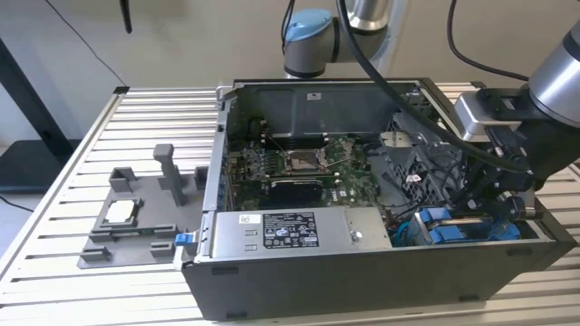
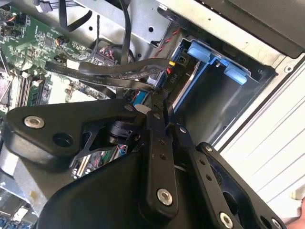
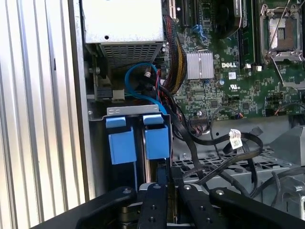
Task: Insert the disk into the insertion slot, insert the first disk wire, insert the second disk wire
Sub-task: 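Insert the second disk wire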
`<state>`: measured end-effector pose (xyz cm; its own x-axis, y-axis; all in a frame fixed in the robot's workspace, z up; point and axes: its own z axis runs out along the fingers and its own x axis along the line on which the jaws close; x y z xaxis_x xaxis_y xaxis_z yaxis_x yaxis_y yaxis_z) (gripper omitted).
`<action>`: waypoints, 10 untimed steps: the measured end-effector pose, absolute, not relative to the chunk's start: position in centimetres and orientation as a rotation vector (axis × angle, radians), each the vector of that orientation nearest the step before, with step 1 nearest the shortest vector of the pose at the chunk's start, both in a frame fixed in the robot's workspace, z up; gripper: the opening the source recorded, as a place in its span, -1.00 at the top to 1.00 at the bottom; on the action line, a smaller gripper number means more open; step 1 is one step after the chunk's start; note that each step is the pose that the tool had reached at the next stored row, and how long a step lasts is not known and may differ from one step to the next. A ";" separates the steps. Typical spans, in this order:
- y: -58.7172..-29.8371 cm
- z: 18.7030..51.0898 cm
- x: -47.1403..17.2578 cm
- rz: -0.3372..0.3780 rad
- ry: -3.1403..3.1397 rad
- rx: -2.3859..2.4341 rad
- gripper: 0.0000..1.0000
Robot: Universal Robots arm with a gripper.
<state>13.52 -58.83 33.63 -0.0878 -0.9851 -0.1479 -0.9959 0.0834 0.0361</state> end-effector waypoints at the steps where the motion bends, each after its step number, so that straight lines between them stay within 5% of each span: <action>1: -58.8 33.6 13.5 0.194 2.248 -2.062 0.69; 10: -58.8 33.9 13.5 0.194 2.248 -2.062 0.40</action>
<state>13.53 -58.83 33.89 -0.0879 -0.9851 -0.1477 -0.9959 0.0834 0.0361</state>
